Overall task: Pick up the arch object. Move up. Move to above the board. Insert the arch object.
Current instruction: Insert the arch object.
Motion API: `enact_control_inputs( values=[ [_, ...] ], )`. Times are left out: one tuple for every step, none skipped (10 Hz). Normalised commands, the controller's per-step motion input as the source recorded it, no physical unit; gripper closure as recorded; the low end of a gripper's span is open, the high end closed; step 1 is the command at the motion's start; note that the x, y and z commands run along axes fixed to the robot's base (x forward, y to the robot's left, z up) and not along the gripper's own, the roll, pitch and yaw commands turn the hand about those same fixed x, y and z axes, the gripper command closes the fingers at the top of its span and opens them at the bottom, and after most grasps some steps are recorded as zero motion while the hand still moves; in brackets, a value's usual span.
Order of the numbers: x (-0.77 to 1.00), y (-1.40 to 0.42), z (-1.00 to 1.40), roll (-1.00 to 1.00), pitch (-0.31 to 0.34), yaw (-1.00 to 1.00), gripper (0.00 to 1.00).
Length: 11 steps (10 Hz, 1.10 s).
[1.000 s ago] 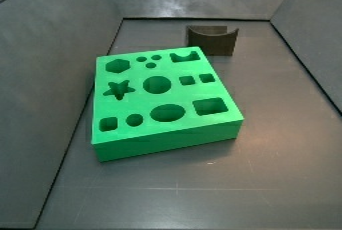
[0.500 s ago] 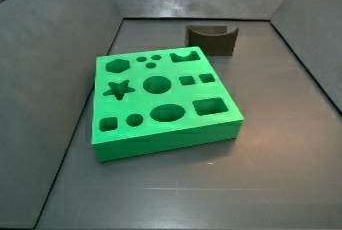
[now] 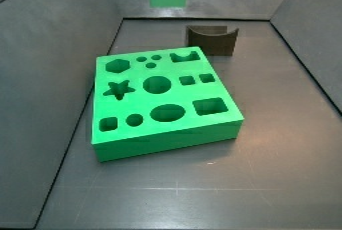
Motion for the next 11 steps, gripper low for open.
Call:
enact_control_inputs(
  values=[
    [0.0,0.31,-0.75,0.14,-0.187,0.48,1.0],
    [0.11,0.13,-0.73,0.14,-0.184,0.35,1.0],
    [0.3,0.0,-0.74,0.09,-0.211,0.23,1.0],
    [0.35,0.0,-0.67,0.1,-0.244,0.19,1.0],
    [0.41,-0.12,-0.51,0.33,-0.106,0.02,1.0],
    [0.69,-0.15,-0.29,0.47,0.07,0.0,1.0],
    [0.73,-0.15,-0.34,0.42,0.146,-0.06,1.0],
    [0.29,0.0,-0.42,0.18,0.15,-0.1,1.0],
    [0.11,0.02,-0.3,0.06,0.121,-0.02,1.0],
    [0.19,0.09,-0.4,0.0,0.11,-0.04,1.0],
    [0.08,0.11,-0.33,-0.03,0.083,-0.06,1.0]
  ],
)
